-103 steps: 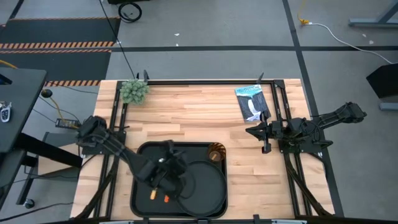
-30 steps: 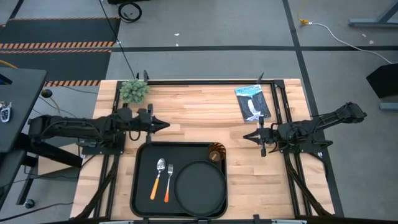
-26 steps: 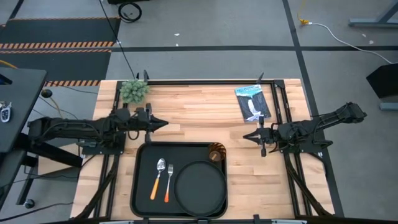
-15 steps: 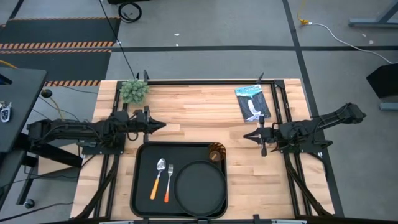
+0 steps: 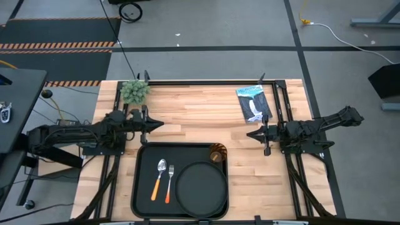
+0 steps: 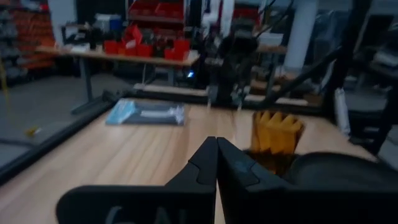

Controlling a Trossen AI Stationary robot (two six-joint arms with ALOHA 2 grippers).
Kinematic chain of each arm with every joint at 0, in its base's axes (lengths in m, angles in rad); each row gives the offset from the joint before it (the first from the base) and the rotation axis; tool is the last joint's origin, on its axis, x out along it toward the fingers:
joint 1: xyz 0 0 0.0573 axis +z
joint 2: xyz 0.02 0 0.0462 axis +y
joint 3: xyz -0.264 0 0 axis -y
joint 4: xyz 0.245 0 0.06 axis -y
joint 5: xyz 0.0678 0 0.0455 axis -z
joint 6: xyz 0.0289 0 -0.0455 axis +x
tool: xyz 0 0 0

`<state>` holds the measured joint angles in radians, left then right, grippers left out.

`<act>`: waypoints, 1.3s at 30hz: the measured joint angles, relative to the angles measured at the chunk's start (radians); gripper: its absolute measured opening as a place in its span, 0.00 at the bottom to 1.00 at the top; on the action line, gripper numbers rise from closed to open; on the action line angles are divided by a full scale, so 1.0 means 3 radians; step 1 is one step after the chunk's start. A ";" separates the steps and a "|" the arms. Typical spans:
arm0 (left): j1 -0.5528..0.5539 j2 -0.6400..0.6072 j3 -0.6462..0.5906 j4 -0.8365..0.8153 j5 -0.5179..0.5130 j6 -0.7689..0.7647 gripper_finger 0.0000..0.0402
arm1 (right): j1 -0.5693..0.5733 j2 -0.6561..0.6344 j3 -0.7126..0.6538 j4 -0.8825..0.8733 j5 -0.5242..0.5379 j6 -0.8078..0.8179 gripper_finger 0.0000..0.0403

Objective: Pick and place plate/cup/fork/spoon on tray
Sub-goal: Return to Home Position

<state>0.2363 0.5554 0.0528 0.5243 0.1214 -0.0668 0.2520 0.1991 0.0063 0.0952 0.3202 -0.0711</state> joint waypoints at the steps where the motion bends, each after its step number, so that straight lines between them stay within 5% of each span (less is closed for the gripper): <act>1: 0.0038 -0.0079 0.0000 -0.0013 0.0071 0.0000 0.01 | 0.0000 -0.0011 -0.0001 0.0000 0.0000 0.0000 0.06; 15: 0.0332 -0.0927 0.0001 -0.0843 0.0366 0.0006 0.01 | 0.0000 -0.0107 -0.0001 -0.0008 0.0000 0.0000 0.06; 39: 0.0288 -0.0958 -0.0148 -0.0746 -0.0005 0.0005 0.08 | 0.0000 -0.0580 0.0000 -0.0001 0.0000 0.0000 0.06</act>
<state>0.3225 0.2679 0.0086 0.3005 0.1200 -0.0653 0.2520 0.0250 0.0063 0.0948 0.3202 -0.0711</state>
